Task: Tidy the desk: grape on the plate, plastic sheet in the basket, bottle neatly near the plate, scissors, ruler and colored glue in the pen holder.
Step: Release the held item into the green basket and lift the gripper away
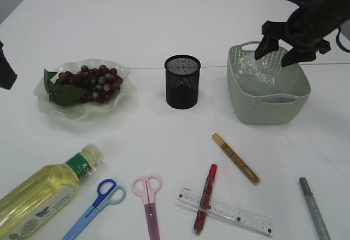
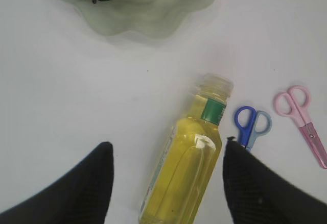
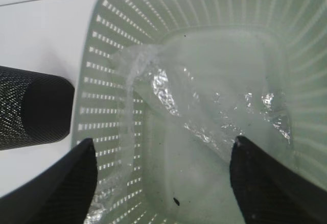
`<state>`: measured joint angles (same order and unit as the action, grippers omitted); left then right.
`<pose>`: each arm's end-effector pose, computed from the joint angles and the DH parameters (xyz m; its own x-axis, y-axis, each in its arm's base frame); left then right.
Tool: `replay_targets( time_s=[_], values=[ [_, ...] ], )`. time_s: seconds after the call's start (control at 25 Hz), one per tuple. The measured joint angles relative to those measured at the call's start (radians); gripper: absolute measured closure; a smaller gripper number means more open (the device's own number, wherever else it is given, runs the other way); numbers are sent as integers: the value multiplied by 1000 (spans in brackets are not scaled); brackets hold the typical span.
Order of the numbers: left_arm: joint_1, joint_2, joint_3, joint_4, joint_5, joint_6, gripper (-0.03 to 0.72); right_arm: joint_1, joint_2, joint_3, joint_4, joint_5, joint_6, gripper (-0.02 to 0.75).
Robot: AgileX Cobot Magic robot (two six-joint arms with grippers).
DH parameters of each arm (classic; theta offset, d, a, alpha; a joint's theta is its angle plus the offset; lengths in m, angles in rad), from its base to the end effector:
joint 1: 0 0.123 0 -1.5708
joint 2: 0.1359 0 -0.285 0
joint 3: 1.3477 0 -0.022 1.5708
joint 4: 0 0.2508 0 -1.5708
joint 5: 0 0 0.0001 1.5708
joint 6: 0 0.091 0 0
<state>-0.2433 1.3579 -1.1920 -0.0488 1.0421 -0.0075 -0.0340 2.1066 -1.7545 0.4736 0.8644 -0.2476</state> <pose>0.2605 -0.0686 0.3275 -0.8816 0.1857 -0.4340 0.2303 0.9717 -0.0519 0.4668 0.0157 0.2267 -0.8848 0.0991 -0.4553 -0.0694 0.9382 0.3389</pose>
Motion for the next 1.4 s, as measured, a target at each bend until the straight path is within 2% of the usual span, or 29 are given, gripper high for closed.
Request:
replay_targets(
  time_s=[0.12, 0.24, 0.52, 0.84, 1.0, 1.4],
  values=[
    [0, 0, 0, 0, 1, 0, 201, 0, 19, 0, 0, 0, 0, 98],
    [0, 0, 0, 0, 1, 0, 201, 0, 21, 0, 9, -8, 0, 80],
    [0, 0, 0, -2, 1, 0, 201, 0, -22, -13, 18, 63, 5, 91],
    [0, 0, 0, -2, 1, 0, 201, 0, -218, -4, -167, 197, 86, 140],
    [0, 0, 0, -2, 1, 0, 201, 2, -354, 118, -187, 207, 100, 146],
    [0, 0, 0, -2, 31, 24, 216, 62, -783, 635, -215, 163, 121, 148]
  ],
)
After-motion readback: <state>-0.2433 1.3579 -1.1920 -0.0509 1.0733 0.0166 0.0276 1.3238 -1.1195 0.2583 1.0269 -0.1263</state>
